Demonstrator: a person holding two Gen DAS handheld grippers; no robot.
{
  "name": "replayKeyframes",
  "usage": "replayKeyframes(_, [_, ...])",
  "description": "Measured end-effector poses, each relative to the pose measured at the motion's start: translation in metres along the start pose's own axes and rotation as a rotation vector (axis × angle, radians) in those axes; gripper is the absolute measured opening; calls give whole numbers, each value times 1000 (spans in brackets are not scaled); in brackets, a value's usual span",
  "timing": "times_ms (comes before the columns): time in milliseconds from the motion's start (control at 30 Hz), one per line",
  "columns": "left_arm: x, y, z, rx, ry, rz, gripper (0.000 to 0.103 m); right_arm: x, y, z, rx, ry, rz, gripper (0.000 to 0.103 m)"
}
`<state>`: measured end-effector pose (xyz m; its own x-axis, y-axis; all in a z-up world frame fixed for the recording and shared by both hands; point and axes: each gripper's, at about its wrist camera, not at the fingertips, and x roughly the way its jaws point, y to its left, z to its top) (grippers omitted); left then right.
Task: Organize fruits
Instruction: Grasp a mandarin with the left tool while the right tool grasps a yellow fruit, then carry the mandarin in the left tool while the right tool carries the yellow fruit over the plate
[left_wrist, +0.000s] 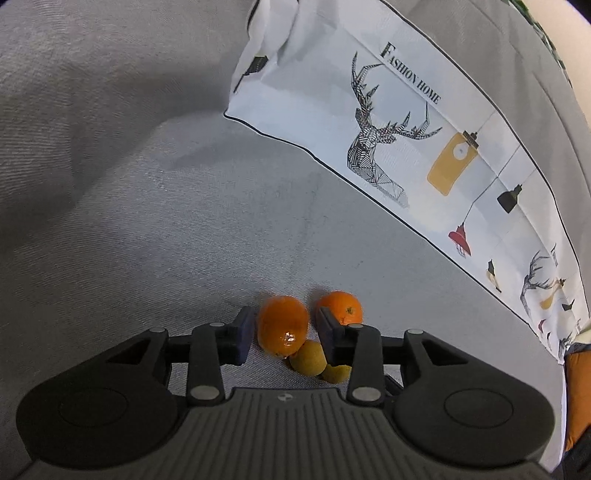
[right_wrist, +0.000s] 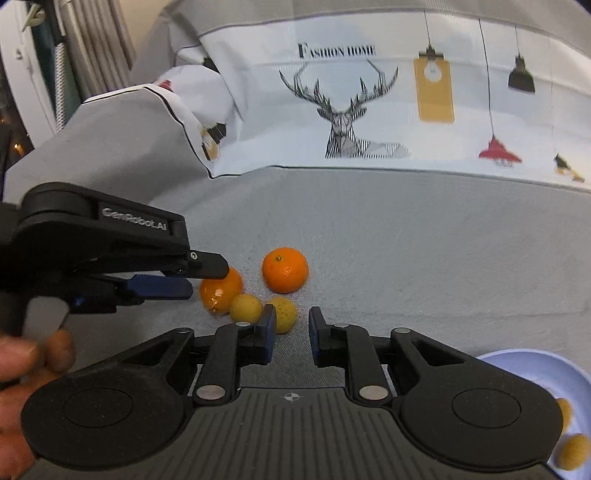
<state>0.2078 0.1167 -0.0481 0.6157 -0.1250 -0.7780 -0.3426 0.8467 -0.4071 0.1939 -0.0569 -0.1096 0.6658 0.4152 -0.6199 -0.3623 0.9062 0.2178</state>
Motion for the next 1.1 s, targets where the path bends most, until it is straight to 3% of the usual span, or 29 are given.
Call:
replayKeyframes(167, [7, 0, 2, 4, 15, -2, 41, 19, -2, 3, 33, 25, 19, 26])
replayKeyframes(433, [17, -2, 1, 35, 53, 19, 42, 27, 3, 4, 10, 31, 34, 25])
replayKeyframes(567, [16, -4, 1, 64, 46, 35, 35, 24, 6, 3, -20, 29, 35, 23])
replayKeyframes(867, [-11, -13, -6, 154, -46, 57, 35, -5, 3, 9, -18, 0, 21, 23])
replayKeyframes(1100, [-54, -29, -17, 201, -204, 18, 35, -65, -8, 14, 28, -56, 12, 22])
